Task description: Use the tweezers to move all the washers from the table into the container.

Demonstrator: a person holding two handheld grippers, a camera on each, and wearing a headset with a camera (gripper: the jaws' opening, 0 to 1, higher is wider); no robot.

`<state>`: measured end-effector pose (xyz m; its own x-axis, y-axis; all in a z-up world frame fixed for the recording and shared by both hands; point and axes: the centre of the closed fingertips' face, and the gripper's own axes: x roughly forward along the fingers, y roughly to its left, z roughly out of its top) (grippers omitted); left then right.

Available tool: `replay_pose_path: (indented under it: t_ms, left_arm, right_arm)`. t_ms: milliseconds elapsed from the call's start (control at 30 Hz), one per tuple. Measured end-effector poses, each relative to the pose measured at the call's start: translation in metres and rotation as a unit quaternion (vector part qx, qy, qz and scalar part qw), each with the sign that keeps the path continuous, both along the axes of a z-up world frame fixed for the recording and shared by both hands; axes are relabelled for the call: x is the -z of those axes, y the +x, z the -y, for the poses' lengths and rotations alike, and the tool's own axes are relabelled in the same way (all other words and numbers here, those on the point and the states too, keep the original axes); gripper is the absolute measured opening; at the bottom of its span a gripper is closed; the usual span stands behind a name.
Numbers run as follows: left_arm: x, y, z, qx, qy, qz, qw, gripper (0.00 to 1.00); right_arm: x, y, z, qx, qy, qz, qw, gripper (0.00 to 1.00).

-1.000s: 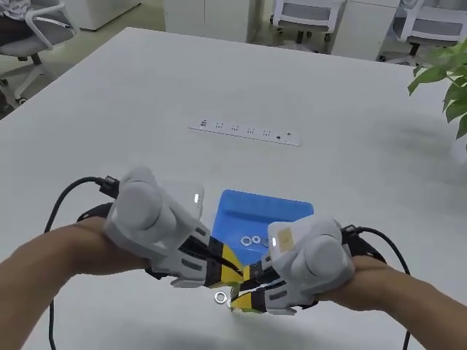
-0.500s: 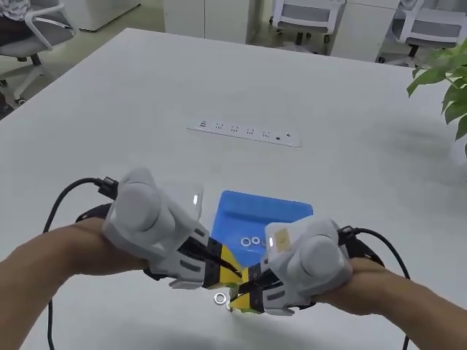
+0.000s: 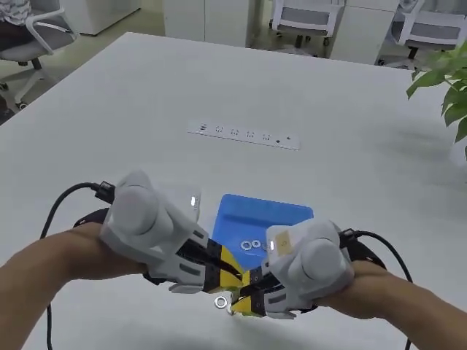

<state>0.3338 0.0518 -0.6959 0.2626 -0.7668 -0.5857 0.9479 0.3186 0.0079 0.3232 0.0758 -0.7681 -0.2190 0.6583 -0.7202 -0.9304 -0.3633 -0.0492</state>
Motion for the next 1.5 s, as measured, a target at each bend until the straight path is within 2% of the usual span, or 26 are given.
replay_pose_path:
  t_ms: [100, 233, 433, 567, 600, 700, 833, 1000, 1367, 1500]
  left_arm:
    - [-0.005, 0.001, -0.002, -0.01, -0.011, -0.001, 0.9999, 0.13]
    - [-0.009, 0.002, -0.004, -0.025, -0.026, -0.002, 0.9994, 0.24]
    - [-0.01, 0.001, -0.011, -0.05, -0.039, -0.003, 0.998, 0.39]
    - [-0.008, 0.001, -0.018, -0.076, -0.045, -0.012, 0.996, 0.52]
    - [-0.007, 0.001, -0.019, -0.081, -0.044, -0.01, 0.9957, 0.57]
    - [-0.008, 0.002, -0.024, -0.096, -0.052, -0.003, 0.994, 0.66]
    - [-0.008, 0.001, -0.03, -0.115, -0.06, -0.008, 0.9915, 0.75]
    - [-0.007, 0.001, -0.036, -0.132, -0.064, -0.01, 0.9891, 0.83]
    - [-0.012, 0.003, -0.04, -0.166, -0.075, -0.001, 0.9832, 0.99]
    - [-0.016, 0.001, -0.041, -0.173, -0.08, 0.0, 0.9817, 0.99]
  right_arm:
    - [-0.003, 0.001, 0.001, -0.001, 0.002, 0.004, 1.0, 0.08]
    - [-0.009, 0.003, 0.003, -0.002, 0.004, 0.008, 1.0, 0.08]
    - [-0.019, 0.005, 0.005, -0.002, 0.007, 0.013, 0.9999, 0.08]
    - [-0.027, 0.006, 0.006, -0.005, 0.01, 0.015, 0.9998, 0.08]
    - [-0.029, 0.006, 0.006, -0.004, 0.011, 0.016, 0.9998, 0.08]
    - [-0.033, 0.007, 0.008, -0.007, 0.01, 0.018, 0.9998, 0.08]
    - [-0.042, 0.011, 0.01, -0.008, 0.012, 0.021, 0.9997, 0.08]
    - [-0.053, 0.018, 0.012, -0.006, 0.018, 0.023, 0.9995, 0.08]
    - [-0.072, 0.033, 0.013, -0.001, 0.029, 0.031, 0.9991, 0.08]
    - [-0.077, 0.041, 0.014, 0.004, 0.033, 0.036, 0.9988, 0.08]
